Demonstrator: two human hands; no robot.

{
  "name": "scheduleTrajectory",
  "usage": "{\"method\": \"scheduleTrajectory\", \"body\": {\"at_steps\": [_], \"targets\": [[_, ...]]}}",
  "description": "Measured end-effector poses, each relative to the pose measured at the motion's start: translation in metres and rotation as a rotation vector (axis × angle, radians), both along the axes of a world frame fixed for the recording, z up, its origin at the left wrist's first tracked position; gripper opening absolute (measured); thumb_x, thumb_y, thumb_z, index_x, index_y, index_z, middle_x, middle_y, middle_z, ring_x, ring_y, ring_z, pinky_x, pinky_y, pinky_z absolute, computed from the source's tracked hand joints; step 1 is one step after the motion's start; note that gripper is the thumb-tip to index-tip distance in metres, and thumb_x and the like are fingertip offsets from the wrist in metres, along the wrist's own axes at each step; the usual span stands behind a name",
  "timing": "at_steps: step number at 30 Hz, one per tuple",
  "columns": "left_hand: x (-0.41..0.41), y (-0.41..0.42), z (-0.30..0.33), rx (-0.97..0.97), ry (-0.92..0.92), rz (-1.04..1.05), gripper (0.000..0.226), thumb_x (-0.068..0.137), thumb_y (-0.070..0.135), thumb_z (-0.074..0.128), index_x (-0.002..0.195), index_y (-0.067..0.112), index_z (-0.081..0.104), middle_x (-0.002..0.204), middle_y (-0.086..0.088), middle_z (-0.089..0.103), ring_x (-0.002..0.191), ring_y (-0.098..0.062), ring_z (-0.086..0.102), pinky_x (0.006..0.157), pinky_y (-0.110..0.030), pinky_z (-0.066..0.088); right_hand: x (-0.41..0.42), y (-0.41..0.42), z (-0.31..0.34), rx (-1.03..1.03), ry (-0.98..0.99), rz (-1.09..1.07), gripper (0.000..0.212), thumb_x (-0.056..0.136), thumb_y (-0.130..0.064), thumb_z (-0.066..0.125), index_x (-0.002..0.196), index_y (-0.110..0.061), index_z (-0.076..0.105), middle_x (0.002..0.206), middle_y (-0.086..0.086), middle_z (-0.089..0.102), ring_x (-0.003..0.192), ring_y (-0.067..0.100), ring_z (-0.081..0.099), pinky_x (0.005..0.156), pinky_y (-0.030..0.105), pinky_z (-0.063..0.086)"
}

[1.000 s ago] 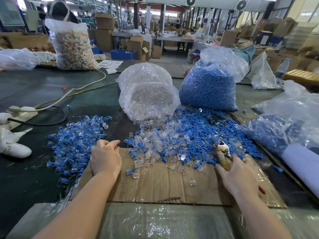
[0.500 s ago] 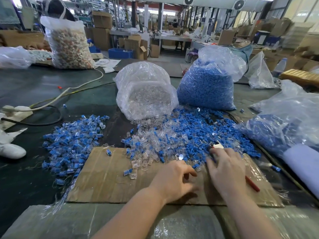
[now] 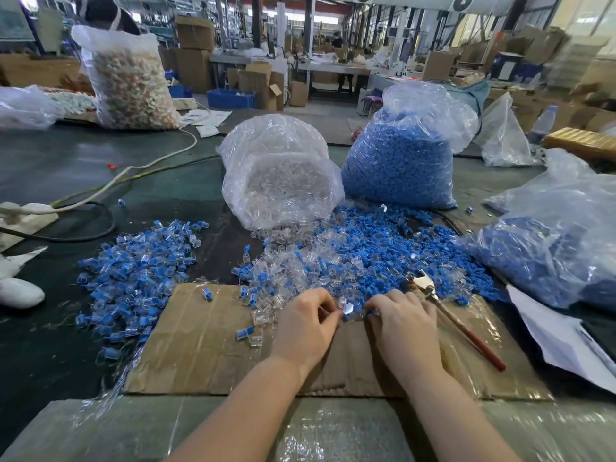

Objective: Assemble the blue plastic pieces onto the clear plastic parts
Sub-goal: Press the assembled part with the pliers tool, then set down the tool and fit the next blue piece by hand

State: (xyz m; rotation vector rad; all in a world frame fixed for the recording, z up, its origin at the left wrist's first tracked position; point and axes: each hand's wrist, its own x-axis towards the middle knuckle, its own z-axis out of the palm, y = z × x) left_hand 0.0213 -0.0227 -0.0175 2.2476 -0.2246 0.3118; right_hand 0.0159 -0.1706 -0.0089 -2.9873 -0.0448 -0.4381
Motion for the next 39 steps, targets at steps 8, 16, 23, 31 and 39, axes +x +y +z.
{"method": "scheduleTrajectory", "body": {"at_steps": [8,16,23,31,39], "targets": [[0.009,0.002,-0.001,-0.038,0.01,0.13,0.009,0.087,0.012,0.062,0.088,0.021,0.061,0.084,0.012,0.057,0.075,0.002,0.051,0.062,-0.003,0.038,0.014,0.017,-0.006,0.039,-0.006,-0.056,0.019,0.095,-0.021,0.042,0.107,-0.031,0.053,0.108,-0.007,0.054,0.106,0.017,0.046,0.089,0.034,0.031],[0.002,0.005,-0.004,-0.032,-0.034,0.01,0.023,0.086,0.004,0.055,0.094,0.024,0.063,0.086,0.02,0.051,0.079,0.001,0.052,0.073,-0.005,0.042,0.014,0.019,-0.016,0.166,-0.067,-0.082,0.02,0.095,-0.022,0.047,0.107,-0.028,0.061,0.107,-0.004,0.058,0.104,0.02,0.048,0.088,0.035,0.032],[0.005,0.002,-0.01,0.081,-0.059,0.004,0.018,0.085,0.021,0.065,0.103,0.022,0.066,0.096,0.013,0.05,0.085,0.002,0.045,0.078,-0.004,0.035,0.012,0.016,-0.017,0.279,-0.093,-0.05,0.019,0.093,-0.021,0.052,0.105,-0.024,0.066,0.103,-0.002,0.063,0.101,0.021,0.052,0.088,0.035,0.031],[-0.001,0.004,-0.007,0.044,-0.109,-0.006,0.02,0.083,0.01,0.06,0.098,0.023,0.064,0.09,0.016,0.046,0.083,0.001,0.045,0.074,-0.002,0.034,0.009,0.016,-0.018,0.41,-0.193,-0.006,0.015,0.089,-0.008,0.058,0.099,-0.012,0.068,0.094,0.003,0.069,0.088,0.026,0.059,0.082,0.035,0.037],[-0.003,0.005,-0.004,0.012,-0.162,-0.032,0.025,0.083,0.022,0.067,0.108,0.021,0.065,0.091,0.017,0.052,0.085,0.0,0.047,0.081,-0.01,0.037,0.002,0.018,-0.014,0.494,-0.391,0.165,0.013,0.081,0.001,0.063,0.089,-0.008,0.068,0.084,0.003,0.069,0.075,0.028,0.062,0.07,0.03,0.045]]}}
